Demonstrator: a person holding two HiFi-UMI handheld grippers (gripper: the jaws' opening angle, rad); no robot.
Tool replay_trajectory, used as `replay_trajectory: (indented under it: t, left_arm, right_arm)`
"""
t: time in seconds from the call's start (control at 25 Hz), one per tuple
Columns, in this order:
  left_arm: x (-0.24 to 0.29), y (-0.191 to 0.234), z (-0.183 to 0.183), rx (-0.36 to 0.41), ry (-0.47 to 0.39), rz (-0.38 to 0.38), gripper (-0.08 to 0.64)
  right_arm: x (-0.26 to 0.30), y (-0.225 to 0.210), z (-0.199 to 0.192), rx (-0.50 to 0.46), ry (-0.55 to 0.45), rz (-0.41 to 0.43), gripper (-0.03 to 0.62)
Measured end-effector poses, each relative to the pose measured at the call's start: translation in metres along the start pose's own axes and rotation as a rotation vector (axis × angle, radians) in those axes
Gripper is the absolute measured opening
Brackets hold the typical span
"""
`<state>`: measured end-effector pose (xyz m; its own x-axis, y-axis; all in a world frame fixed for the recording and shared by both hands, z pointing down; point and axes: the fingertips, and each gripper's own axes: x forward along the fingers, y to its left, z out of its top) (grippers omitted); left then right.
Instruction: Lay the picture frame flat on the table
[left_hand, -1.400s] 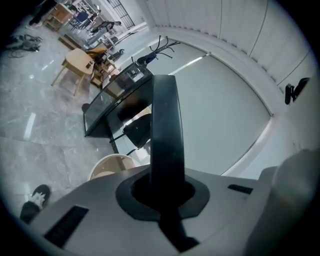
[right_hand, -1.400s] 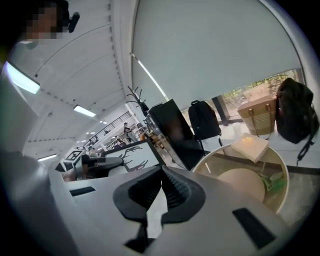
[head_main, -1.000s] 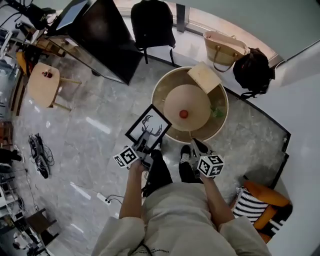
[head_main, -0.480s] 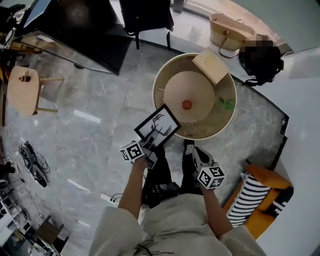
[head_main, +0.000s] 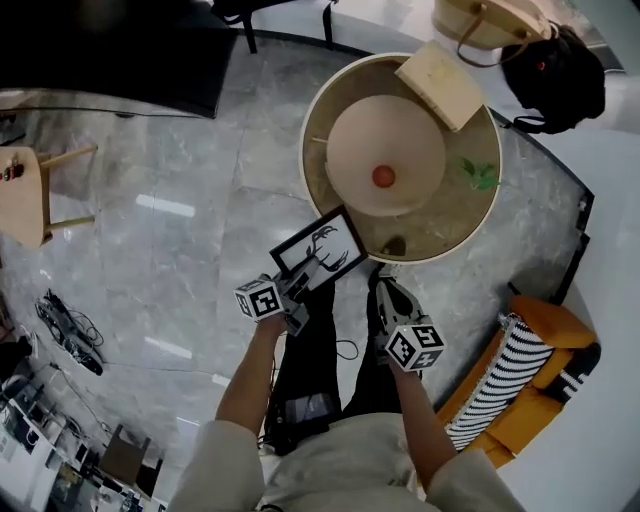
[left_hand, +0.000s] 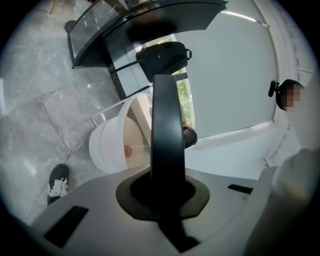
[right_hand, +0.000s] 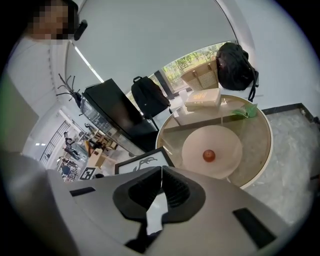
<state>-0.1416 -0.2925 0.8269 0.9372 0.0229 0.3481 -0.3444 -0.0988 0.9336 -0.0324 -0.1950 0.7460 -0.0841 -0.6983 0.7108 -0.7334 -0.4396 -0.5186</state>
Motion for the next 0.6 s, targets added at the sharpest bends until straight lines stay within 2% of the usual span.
replay_trajectory:
  t: [0.16,0.28,0.32,0.48,0.6]
  left_arm:
    - [0.019,0.031,0.011,0.014,0.013,-0.002,0.026]
    - [0.036,0.049,0.025,0.023,-0.005,-0.018,0.026]
    - [0.043,0.055,0.029,0.016,-0.019,-0.03,0.026]
    - [0.068,0.076,0.044,-0.029,-0.071,-0.083,0.026]
    - [0.079,0.089,0.049,-0.043,-0.076,-0.129,0.026]
  right_arm:
    - [0.045,-0.024,-0.005,-0.006,-0.011,-0.008,0.034]
    - [0.08,-0.044,-0.001,0.084,-0.045,-0.023,0.034]
    - [0.089,-0.047,0.003,0.097,-0.053,-0.018,0.034]
    - [0.116,-0.046,0.014,0.052,-0.06,0.046,0.034]
    - [0.125,-0.055,0.021,0.134,-0.106,0.064,0.034]
